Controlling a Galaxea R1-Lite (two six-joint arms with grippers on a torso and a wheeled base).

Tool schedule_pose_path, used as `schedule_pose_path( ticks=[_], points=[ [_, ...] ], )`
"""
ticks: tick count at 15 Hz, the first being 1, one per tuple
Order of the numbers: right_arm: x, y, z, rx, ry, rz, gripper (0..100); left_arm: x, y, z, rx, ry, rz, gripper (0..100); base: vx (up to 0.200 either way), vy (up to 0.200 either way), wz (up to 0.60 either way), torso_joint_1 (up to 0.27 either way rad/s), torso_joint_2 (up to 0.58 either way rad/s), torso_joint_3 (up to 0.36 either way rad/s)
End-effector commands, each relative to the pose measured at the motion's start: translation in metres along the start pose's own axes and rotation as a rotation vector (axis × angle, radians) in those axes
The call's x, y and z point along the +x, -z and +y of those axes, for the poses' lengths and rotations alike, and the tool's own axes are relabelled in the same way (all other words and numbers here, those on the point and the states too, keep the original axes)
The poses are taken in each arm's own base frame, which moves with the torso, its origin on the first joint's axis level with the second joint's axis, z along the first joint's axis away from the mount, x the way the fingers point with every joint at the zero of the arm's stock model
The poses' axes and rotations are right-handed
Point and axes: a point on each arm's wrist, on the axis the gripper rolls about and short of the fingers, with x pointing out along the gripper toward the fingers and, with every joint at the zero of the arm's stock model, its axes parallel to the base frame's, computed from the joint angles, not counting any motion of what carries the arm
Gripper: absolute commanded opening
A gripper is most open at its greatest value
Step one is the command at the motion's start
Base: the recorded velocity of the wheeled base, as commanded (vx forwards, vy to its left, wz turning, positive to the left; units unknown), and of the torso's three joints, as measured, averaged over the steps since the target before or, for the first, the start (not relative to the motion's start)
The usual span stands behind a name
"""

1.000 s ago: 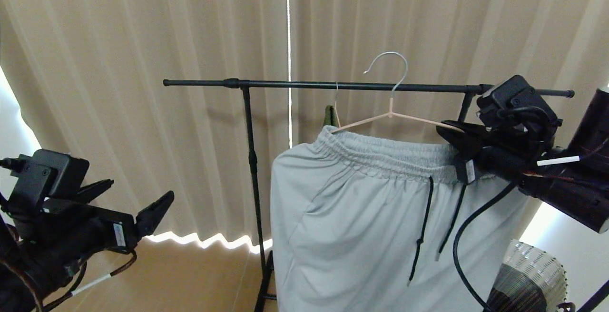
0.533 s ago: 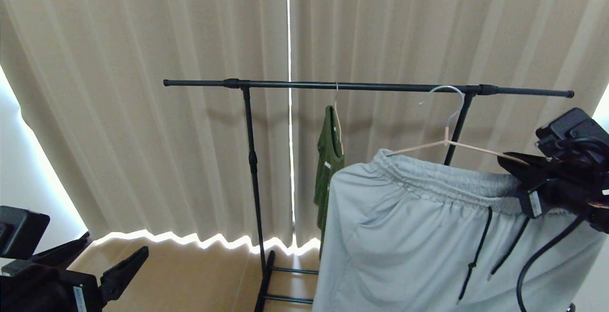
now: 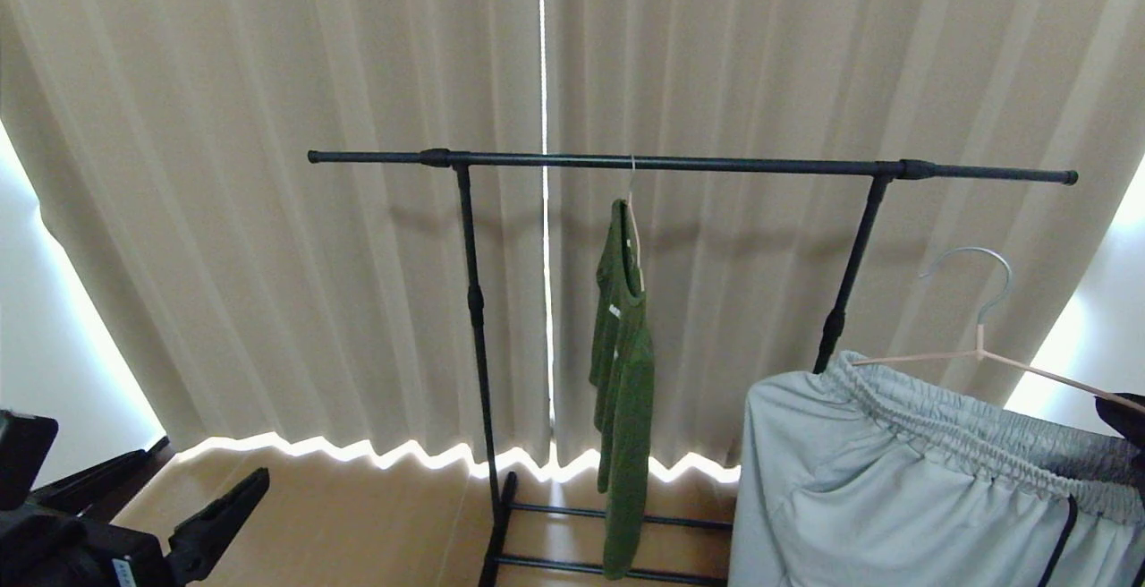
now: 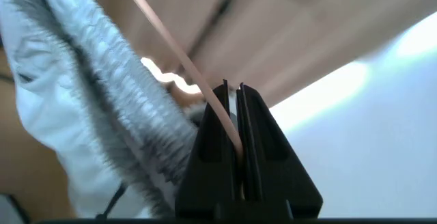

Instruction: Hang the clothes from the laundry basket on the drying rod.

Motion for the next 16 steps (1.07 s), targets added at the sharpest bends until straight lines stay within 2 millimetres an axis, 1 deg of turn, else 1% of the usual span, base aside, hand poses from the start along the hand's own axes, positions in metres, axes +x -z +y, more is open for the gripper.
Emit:
schedule_pose_path(
  ticks=[1,3,4,5,6,8,9,12,14,15,16],
  points=[
    [0.0,0.003,0.0,0.009,0.006,0.009,0,-0.004,-0.001,-0.002,0.01,0.021,-0.024,100,0.0,0.0,0.0,0.0,0.0,0.0],
    [-0.001,0.008,0.002,0.011,0.018,-0.013,0,-0.01,-0.002,-0.001,0.04,0.022,-0.058,100,0.0,0.0,0.0,0.0,0.0,0.0],
    [-0.002,0.011,0.003,0.014,0.035,-0.051,0,-0.014,-0.005,0.0,0.036,0.022,-0.089,100,0.0,0.0,0.0,0.0,0.0,0.0],
    [0.002,0.015,0.006,0.018,0.047,-0.08,0,-0.017,-0.007,0.0,0.033,0.019,-0.112,100,0.0,0.0,0.0,0.0,0.0,0.0],
    [0.008,0.019,0.008,0.026,0.047,-0.083,0,-0.018,-0.009,0.001,0.03,0.016,-0.121,100,0.0,0.0,0.0,0.0,0.0,0.0],
    [0.021,0.014,0.006,0.032,0.062,-0.11,0,-0.018,-0.008,0.0,0.032,0.021,-0.115,100,0.0,0.0,0.0,0.0,0.0,0.0],
    [0.022,0.013,0.006,0.032,0.064,-0.114,0,-0.017,-0.009,0.0,0.032,0.021,-0.117,100,0.0,0.0,0.0,0.0,0.0,0.0],
    [0.047,0.014,0.008,0.057,0.04,-0.07,0,-0.017,-0.011,0.0,0.031,0.019,-0.115,100,0.0,0.0,0.0,0.0,0.0,0.0],
    [0.055,0.013,0.009,0.06,0.056,-0.106,0,-0.016,-0.013,0.0,0.03,0.019,-0.12,100,0.0,0.0,0.0,0.0,0.0,0.0],
    [0.055,0.014,0.009,0.06,0.068,-0.117,0,-0.015,-0.015,0.0,0.029,0.018,-0.122,100,0.0,0.0,0.0,0.0,0.0,0.0],
    [0.055,0.014,0.008,0.063,0.08,-0.128,0,-0.016,-0.016,0.001,0.026,0.016,-0.127,100,0.2,0.0,0.0,-0.002,0.0,0.002]
  ],
)
